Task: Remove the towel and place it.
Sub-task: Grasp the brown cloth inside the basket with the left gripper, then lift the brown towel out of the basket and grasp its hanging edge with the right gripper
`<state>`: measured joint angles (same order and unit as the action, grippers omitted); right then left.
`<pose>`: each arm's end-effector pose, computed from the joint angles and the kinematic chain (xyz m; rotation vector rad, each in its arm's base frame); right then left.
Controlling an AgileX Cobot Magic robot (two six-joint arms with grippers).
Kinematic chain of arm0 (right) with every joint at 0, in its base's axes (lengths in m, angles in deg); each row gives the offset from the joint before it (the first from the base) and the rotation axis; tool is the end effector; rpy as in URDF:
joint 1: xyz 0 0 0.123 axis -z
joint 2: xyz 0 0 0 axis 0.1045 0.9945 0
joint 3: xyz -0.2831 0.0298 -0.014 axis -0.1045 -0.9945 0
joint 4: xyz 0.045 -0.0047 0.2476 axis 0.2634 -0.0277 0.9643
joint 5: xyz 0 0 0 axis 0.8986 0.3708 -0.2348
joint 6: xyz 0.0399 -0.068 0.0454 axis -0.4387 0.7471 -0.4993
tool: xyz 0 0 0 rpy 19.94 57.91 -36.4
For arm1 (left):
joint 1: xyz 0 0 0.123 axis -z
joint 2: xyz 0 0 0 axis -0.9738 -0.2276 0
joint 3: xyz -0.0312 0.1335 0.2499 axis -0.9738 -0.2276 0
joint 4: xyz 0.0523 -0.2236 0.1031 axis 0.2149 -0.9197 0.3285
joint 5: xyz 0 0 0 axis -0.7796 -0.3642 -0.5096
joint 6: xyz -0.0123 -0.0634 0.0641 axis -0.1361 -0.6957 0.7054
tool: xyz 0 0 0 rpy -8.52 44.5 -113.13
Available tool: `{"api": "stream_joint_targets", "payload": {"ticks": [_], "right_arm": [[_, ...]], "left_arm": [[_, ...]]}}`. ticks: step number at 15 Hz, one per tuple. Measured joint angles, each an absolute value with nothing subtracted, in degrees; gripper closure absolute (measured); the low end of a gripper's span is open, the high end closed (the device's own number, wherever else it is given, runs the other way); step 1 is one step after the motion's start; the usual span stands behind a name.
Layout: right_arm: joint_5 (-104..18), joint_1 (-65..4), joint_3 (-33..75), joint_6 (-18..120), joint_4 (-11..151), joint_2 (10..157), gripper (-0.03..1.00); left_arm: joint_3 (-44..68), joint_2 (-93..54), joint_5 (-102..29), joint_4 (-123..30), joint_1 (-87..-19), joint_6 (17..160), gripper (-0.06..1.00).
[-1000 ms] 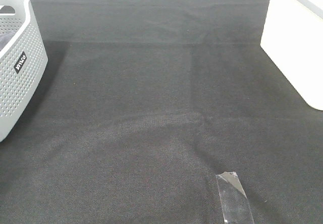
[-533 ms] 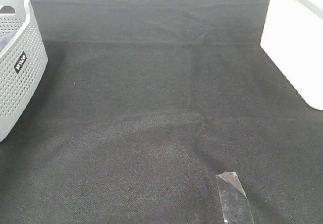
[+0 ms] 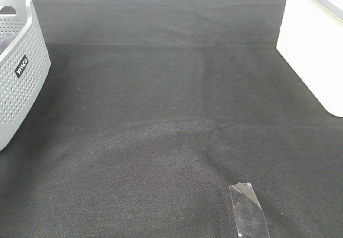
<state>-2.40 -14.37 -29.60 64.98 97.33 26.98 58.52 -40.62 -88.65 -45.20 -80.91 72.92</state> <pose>0.0391 0.0458 0.3027 -0.6415 1.8887 0.4032 0.3307 0.0071 0.5424 0.2418 1.8694 0.0123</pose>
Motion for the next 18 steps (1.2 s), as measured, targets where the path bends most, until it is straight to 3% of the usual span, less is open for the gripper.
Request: {"api": "stream_joint_targets", "payload": {"ticks": [8, 14, 18], "right_arm": [[-5.5, -14.4, -29.6, 97.4, 124.8, 40.2, 0.41], [-5.7, -14.4, -29.6, 117.4, 137.4, 54.3, 0.41], [-4.8, -14.4, -29.6, 130.8, 143.7, 65.2, 0.41]], "left_arm": [[59.0, -40.6, -89.9, -76.9, -79.4, 95.5, 0.94], [59.3, -46.5, -98.4, -78.5, -61.7, 121.5, 0.94], [59.3, -49.8, -96.2, -77.6, -55.4, 130.0, 0.94]]}}
